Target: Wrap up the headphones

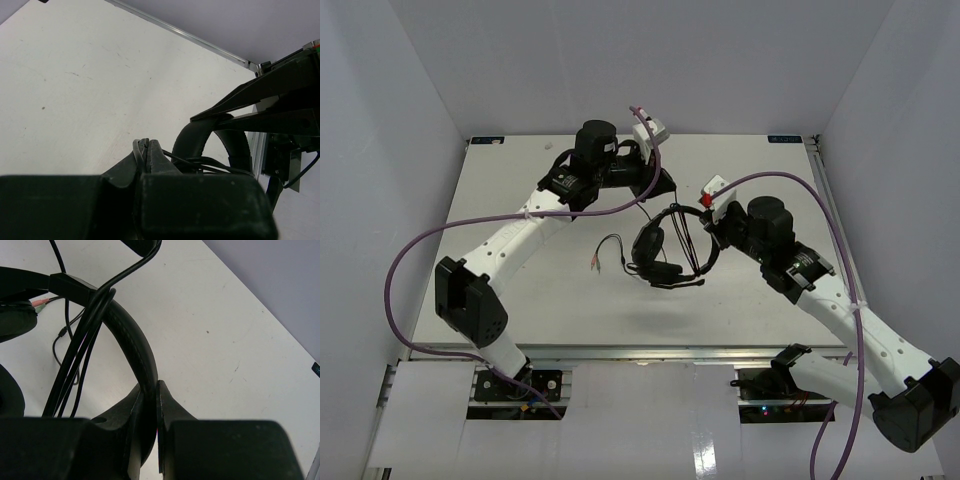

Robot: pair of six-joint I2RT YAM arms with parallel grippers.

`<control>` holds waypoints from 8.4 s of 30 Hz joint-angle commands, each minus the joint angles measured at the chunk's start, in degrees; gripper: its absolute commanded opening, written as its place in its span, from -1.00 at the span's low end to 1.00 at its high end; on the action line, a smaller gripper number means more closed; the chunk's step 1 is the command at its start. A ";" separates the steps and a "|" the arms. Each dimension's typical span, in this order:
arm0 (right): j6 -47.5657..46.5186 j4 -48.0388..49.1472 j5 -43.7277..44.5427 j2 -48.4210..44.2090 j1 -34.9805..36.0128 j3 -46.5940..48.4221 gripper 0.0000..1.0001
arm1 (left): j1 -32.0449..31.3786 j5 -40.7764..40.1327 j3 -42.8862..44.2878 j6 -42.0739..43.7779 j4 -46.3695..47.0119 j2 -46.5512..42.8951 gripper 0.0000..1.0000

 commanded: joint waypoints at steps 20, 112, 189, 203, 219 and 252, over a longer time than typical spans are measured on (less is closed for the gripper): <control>5.14 -5.66 -13.64 0.15 0.54 11.83 -0.85 | 8.64 12.29 -18.19 -12.08 29.30 2.07 -0.87; 22.10 -6.51 -3.69 11.15 -17.95 35.58 -0.85 | -21.23 -9.85 -63.64 -32.41 93.83 11.29 -0.89; -3.94 2.72 5.43 2.39 -3.48 5.31 -0.85 | -16.51 -30.90 -2.47 11.61 -6.67 -13.89 -0.93; -9.40 -2.19 -7.08 1.60 -2.95 5.14 -0.85 | -15.54 -37.39 -1.95 19.24 -7.30 -14.09 -0.93; -10.11 -6.12 -14.65 -0.85 -2.86 6.21 -0.85 | -4.40 -23.20 -3.86 13.15 0.26 -12.29 -0.94; -2.17 -12.34 -28.59 0.93 -4.69 19.44 -0.85 | 5.74 -3.38 -26.77 -2.42 25.86 -13.57 -0.44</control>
